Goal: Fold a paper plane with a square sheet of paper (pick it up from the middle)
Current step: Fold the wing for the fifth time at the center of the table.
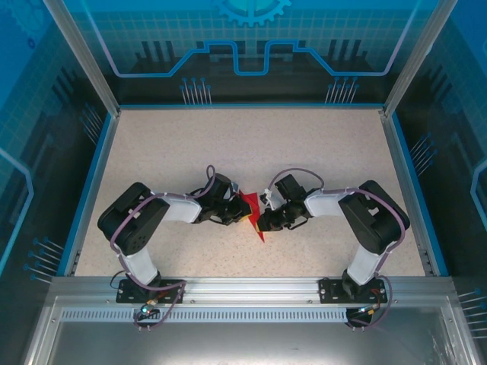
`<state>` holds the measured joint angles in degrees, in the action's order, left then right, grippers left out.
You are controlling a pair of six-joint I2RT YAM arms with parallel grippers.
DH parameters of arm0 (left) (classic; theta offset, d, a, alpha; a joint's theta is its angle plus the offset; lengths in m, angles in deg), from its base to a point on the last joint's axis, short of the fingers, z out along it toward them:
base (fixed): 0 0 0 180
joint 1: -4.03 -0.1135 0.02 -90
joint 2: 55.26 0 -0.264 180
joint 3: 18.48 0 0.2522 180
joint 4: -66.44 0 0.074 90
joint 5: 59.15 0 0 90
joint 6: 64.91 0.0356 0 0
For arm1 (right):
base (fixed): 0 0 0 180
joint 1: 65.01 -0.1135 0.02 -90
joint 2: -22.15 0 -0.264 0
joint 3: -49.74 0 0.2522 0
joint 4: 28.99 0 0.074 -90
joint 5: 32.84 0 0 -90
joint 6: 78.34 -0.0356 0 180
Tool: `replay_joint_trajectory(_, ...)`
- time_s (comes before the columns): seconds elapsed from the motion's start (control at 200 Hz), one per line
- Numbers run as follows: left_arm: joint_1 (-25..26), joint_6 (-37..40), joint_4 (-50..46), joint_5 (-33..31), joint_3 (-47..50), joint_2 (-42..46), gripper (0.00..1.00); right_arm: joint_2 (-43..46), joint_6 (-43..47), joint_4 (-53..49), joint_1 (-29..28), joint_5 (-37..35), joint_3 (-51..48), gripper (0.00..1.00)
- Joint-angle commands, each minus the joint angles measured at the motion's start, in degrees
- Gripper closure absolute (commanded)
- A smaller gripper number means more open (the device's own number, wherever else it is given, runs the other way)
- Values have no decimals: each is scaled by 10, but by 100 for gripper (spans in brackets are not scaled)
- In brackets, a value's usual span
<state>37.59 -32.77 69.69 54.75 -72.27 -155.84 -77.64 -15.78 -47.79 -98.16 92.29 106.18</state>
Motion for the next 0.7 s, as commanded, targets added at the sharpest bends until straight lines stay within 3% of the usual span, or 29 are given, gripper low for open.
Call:
replay_joint_trajectory(0.0,3,20,-4,5,-9,-5,90,-16,-12,14,18,7,-18,89)
replay_joint_trajectory(0.325,8,30,47,22,27,32,89,-15,-19,36,44,57,-24,89)
replay_joint_trajectory(0.695,17,28,27,9,3,-7,90,-20,-15,25,50,68,-18,89)
